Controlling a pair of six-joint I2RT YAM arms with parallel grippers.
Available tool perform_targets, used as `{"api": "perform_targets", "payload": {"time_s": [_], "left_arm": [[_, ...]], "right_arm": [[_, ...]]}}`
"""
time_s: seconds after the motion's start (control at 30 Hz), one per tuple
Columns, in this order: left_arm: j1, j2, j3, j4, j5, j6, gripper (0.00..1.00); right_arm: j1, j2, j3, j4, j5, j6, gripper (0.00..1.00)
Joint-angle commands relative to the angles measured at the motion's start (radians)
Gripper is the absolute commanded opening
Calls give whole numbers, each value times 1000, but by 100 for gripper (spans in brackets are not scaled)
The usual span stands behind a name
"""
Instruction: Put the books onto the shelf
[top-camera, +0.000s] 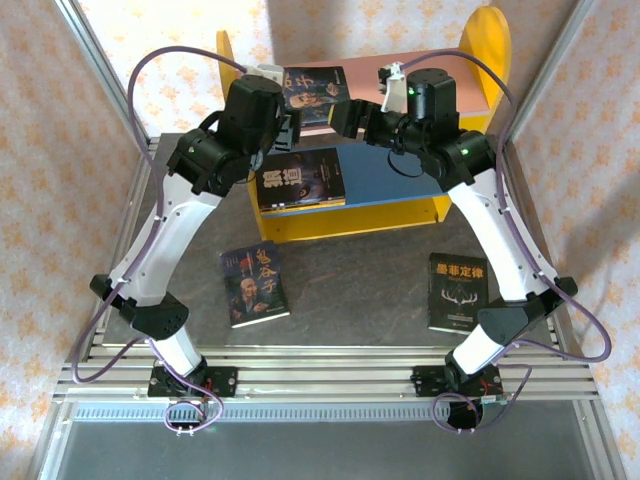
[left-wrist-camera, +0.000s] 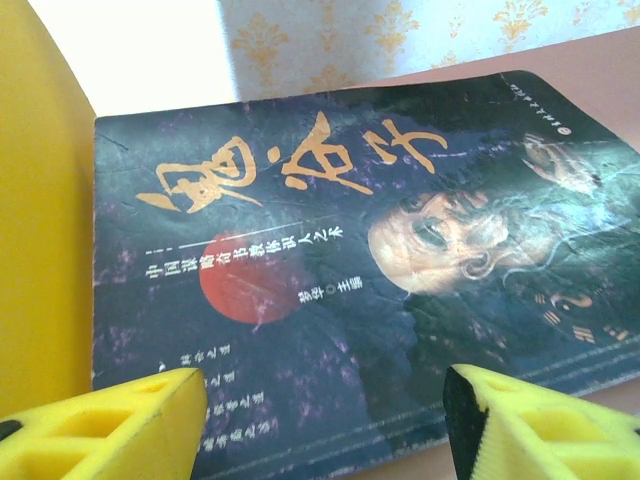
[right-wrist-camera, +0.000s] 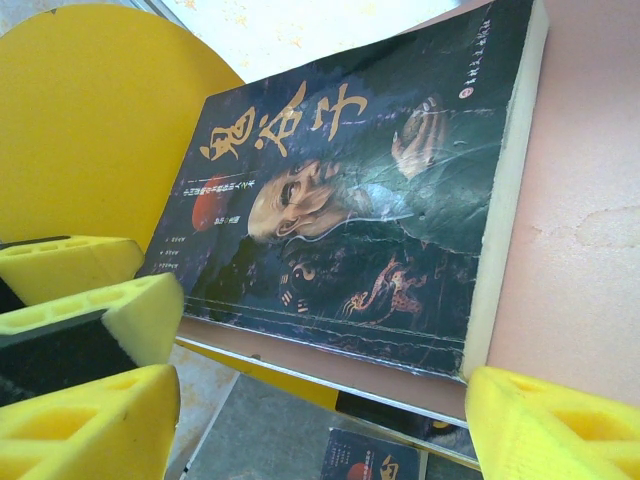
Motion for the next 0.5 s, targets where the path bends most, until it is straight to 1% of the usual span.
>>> {"api": "perform_targets", "payload": {"time_s": [0.0,0.27,0.47], "left_arm": [[-2,40,46,6,-49,23,67],[1,74,80,-57,-33,14,67],[-1,78,116,-135,95,-27,64]], "right_arm": [[-6,16,29,19,73,-29,76],[-6,21,32,33,74,-31,76],[-7,36,65,29,71,-31,76]]}}
